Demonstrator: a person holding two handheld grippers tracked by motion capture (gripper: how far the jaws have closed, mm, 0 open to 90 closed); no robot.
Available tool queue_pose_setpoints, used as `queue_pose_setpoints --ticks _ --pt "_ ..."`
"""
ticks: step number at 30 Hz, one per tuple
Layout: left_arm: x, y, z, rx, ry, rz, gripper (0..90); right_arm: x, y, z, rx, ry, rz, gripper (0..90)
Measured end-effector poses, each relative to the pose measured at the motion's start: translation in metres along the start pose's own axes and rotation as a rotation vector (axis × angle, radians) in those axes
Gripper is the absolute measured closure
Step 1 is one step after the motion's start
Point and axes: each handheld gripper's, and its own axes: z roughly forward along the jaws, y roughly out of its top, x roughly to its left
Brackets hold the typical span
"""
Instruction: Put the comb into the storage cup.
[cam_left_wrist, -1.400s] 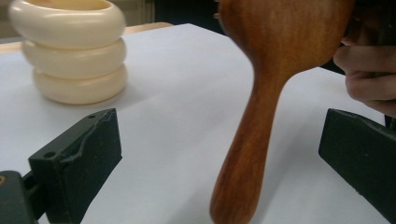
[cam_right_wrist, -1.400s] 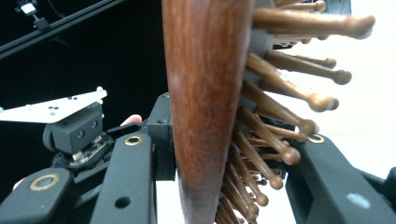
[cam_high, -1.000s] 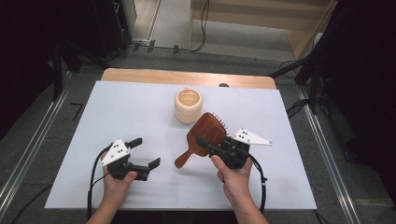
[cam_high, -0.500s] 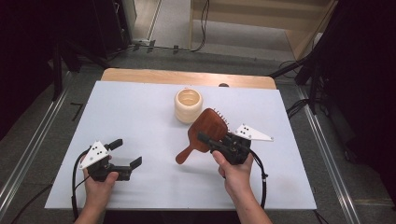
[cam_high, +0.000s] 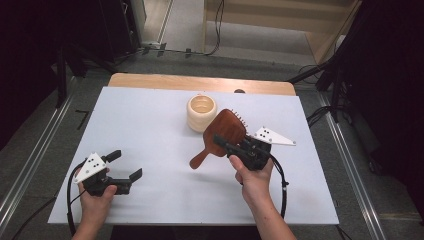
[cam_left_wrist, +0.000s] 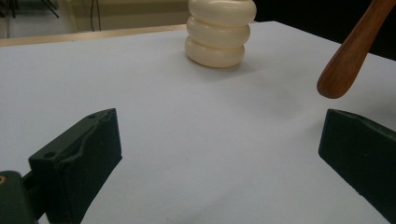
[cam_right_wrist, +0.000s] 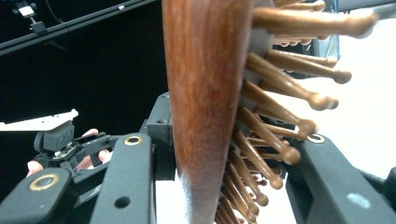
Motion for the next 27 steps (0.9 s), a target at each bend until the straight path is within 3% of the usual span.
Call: queue_pose_setpoints --ticks 16,27 --pt "0.013 -0.003 -0.015 -0.007 0.037 -0.003 0.0 -0.003 0.015 0.002 -0.019 -0.015 -0.022 55.5" --pt "0.012 -0.009 -0.017 -0.029 0.041 -0.014 0.0 -0.009 0.03 0.003 -0.049 -0.029 -0.019 55.5"
